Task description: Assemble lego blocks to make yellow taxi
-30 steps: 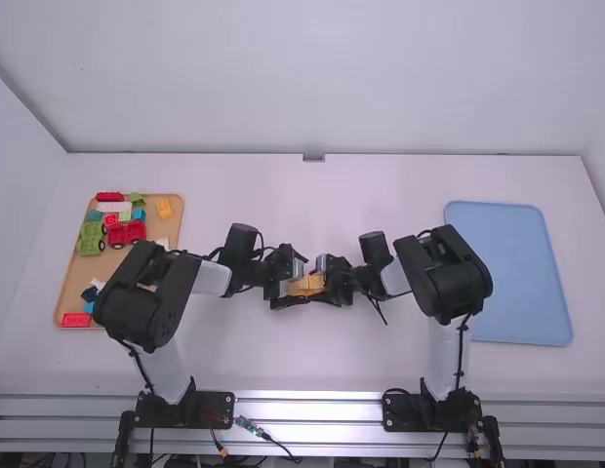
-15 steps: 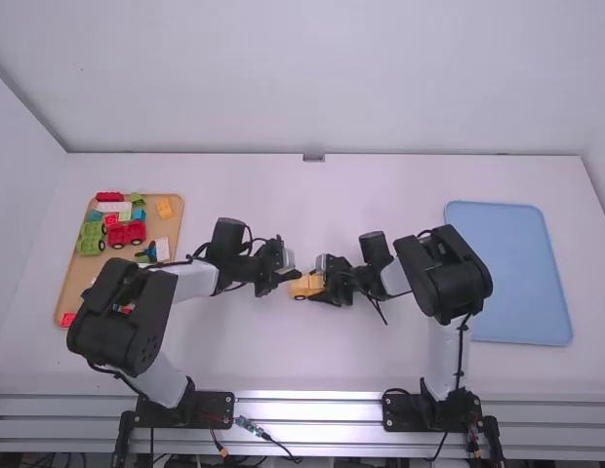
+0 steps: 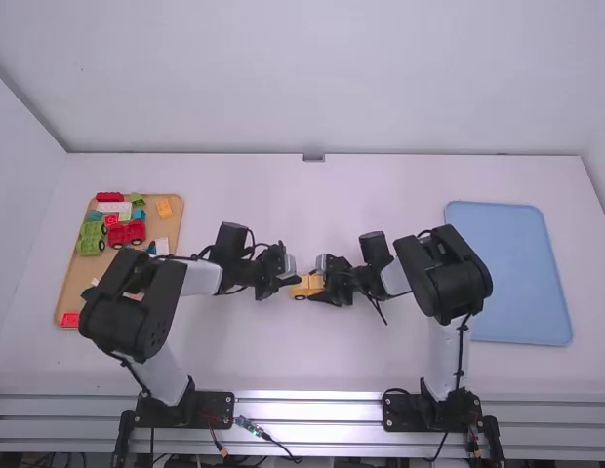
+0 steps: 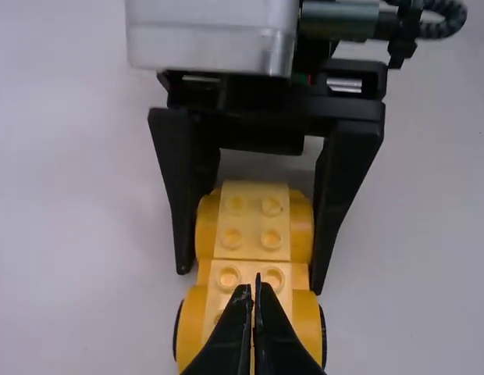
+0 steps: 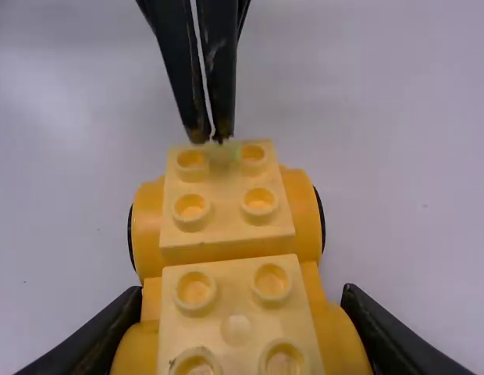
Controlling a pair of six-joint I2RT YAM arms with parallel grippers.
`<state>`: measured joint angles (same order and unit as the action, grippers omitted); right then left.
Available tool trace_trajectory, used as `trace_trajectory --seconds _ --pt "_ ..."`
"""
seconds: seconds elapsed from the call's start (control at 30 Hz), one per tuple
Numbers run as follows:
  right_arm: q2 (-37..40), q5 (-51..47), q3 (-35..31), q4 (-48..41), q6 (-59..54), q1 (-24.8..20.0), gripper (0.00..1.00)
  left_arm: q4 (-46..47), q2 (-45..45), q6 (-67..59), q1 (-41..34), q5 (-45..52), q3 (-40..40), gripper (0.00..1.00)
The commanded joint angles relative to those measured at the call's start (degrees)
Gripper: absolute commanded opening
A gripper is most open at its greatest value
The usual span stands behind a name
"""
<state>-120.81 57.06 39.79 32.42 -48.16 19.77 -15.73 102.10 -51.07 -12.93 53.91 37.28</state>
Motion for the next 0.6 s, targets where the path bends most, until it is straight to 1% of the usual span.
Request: trace_trajectory --seconds 0.0,0.27,0.37,0.47,0.57 --pt "-0.72 0.37 0.68 -0.13 0.37 0.17 0.50 0.04 1.44 -0.96 -0.11 1.99 -0.04 0.02" --pt "-0.72 0.37 0.70 -0.09 0.37 0.15 0.50 -0.87 5.95 -0.66 -2.75 0.92 1.70 0.02" --pt "-0.72 0.35 0.70 -0.09 0.37 0.15 0.49 -0.59 9.18 2.19 -5.16 -2.08 3.87 0.02" --pt "-0.72 0.35 0.70 -0.07 0.37 0.09 0.49 -0.35 10.88 2.14 -6.40 -2.67 4.76 0.02" --pt "-0.72 0.33 0.70 -0.07 0.39 0.11 0.50 1.09 11.72 3.85 -6.99 -7.54 5.42 0.02"
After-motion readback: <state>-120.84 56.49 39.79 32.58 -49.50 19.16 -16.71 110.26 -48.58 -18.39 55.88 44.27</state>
